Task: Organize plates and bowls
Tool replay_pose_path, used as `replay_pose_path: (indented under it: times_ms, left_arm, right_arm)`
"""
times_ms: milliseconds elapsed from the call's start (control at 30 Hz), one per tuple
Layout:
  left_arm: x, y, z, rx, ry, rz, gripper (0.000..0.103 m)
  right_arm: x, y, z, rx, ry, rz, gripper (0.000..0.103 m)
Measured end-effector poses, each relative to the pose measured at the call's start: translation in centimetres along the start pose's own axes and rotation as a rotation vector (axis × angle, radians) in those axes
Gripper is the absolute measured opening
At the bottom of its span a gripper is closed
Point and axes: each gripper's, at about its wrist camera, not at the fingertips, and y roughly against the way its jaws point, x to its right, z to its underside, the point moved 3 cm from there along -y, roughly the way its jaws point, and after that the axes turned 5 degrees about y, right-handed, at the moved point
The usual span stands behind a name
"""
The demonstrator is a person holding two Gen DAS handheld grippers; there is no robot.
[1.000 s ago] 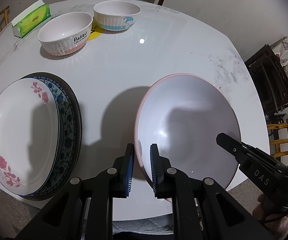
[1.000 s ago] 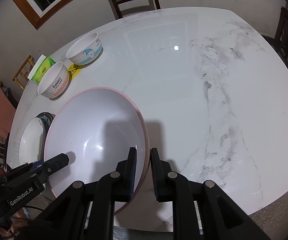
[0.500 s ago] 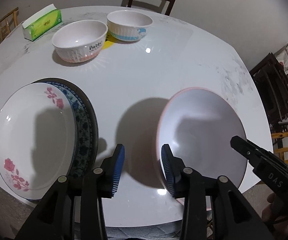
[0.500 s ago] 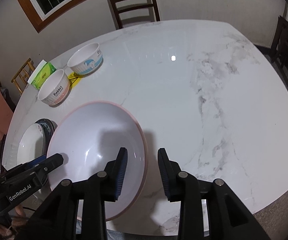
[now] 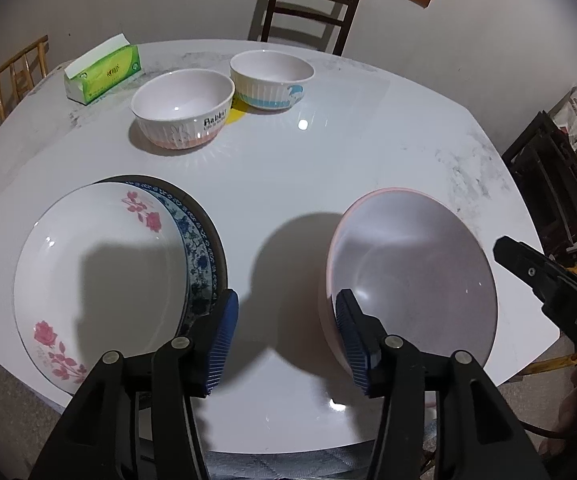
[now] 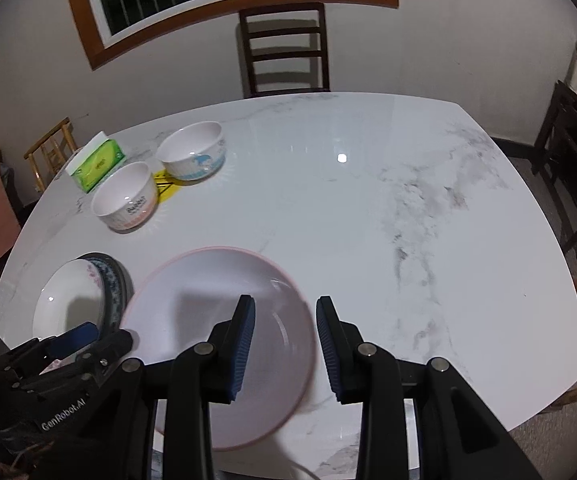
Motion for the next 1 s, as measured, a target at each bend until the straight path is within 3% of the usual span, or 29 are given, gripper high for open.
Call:
replay_pose_path:
  times_ms: [500, 1000]
  left_arm:
    - [-2.9, 3.2, -1.5, 0.095, 0.049, 0.021, 0.050]
    - [-10.2, 3.0, -4.7, 0.117, 0.151, -0.083, 0.050]
  right_arm:
    - [-5.5, -0.3, -1.1, 0.006, 0.084, -0.063, 0.032]
    - [-11.2, -3.8, -3.5, -0.056, 0.190, -0.125, 0.032]
